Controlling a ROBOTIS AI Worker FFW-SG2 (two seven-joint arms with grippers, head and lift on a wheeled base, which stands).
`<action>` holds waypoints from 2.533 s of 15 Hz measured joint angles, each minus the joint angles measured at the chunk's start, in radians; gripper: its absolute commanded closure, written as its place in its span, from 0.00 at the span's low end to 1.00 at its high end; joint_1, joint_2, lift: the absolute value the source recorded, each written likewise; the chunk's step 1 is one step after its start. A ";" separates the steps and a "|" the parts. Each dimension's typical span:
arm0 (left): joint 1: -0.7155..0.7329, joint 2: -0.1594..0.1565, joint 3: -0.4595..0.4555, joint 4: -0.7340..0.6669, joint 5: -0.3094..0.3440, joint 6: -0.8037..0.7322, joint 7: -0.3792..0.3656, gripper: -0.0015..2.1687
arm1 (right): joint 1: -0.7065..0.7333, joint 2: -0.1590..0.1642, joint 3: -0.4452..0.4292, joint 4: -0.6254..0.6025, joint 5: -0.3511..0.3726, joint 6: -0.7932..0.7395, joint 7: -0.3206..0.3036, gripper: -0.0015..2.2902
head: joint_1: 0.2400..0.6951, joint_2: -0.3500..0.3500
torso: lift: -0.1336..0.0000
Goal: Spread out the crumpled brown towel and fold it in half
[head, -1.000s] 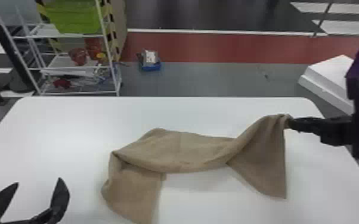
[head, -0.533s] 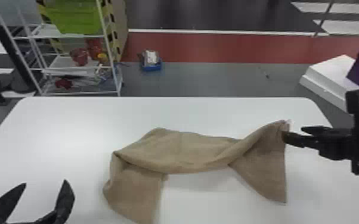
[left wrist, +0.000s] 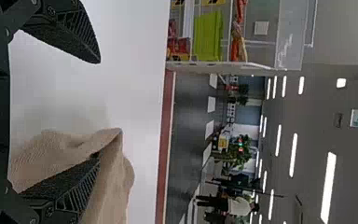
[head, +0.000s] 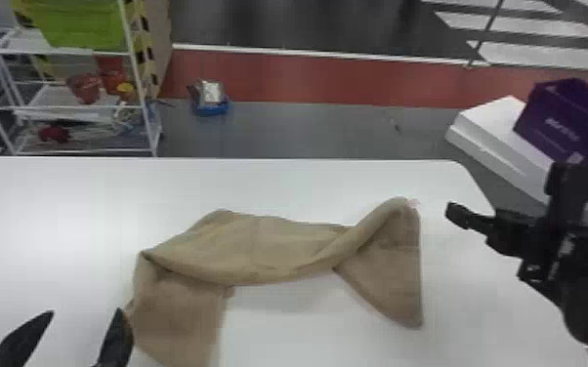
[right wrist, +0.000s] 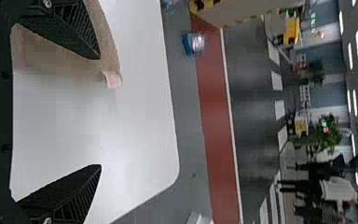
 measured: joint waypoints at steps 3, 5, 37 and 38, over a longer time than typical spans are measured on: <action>0.013 0.000 -0.122 -0.038 -0.058 0.105 0.085 0.07 | -0.047 -0.004 -0.023 0.081 -0.001 0.004 -0.080 0.02 | 1.00 0.03 | 0.07; 0.011 0.006 -0.194 -0.048 -0.089 0.145 0.111 0.07 | -0.064 -0.007 -0.044 0.118 -0.007 0.004 -0.091 0.02 | 1.00 0.00 | 0.07; -0.205 0.067 -0.286 -0.075 -0.132 0.683 0.360 0.12 | -0.070 -0.052 -0.156 0.209 -0.068 -0.108 -0.027 0.03 | 1.00 0.00 | 0.07; -0.216 0.067 -0.277 -0.068 -0.122 0.700 0.362 0.20 | -0.070 -0.052 -0.158 0.207 -0.069 -0.108 -0.025 0.03 | 1.00 0.00 | 0.07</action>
